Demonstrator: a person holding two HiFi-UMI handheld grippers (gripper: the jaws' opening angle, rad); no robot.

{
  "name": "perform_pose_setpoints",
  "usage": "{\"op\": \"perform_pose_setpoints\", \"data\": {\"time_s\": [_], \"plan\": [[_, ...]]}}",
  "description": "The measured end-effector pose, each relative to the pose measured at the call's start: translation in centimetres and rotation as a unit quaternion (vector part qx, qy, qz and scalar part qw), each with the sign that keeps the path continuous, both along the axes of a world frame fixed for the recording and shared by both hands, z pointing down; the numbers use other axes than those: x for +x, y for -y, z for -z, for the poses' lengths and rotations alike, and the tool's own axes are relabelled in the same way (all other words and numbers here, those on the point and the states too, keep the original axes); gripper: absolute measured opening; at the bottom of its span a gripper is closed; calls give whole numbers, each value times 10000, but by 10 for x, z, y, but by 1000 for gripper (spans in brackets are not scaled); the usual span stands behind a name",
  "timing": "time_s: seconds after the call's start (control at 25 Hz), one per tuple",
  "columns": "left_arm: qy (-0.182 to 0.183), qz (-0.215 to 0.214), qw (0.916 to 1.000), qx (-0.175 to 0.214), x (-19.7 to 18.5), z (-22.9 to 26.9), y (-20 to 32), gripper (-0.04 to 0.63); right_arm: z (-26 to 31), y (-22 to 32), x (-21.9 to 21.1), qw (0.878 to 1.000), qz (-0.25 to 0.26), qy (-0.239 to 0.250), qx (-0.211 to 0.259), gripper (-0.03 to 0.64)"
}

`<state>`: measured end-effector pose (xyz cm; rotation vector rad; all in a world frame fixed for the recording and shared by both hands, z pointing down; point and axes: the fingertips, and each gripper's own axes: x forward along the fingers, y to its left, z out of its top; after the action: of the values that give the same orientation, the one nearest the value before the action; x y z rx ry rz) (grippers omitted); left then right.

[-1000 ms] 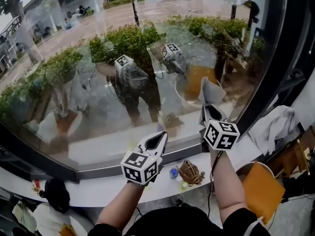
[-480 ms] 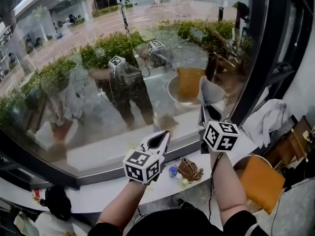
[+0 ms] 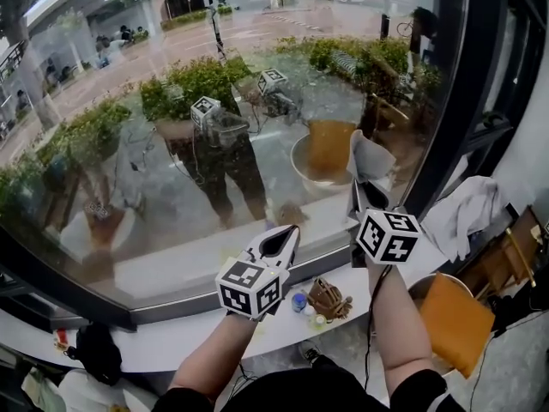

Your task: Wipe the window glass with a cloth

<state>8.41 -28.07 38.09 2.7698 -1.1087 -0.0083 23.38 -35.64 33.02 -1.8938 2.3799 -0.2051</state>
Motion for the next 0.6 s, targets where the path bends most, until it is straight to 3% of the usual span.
{"op": "perform_pose_setpoints", "data": {"time_s": [0.6], "plan": [[-57, 539, 9983, 211, -17, 20, 44, -2, 26, 70, -26, 9987, 471, -129, 141, 40]]}}
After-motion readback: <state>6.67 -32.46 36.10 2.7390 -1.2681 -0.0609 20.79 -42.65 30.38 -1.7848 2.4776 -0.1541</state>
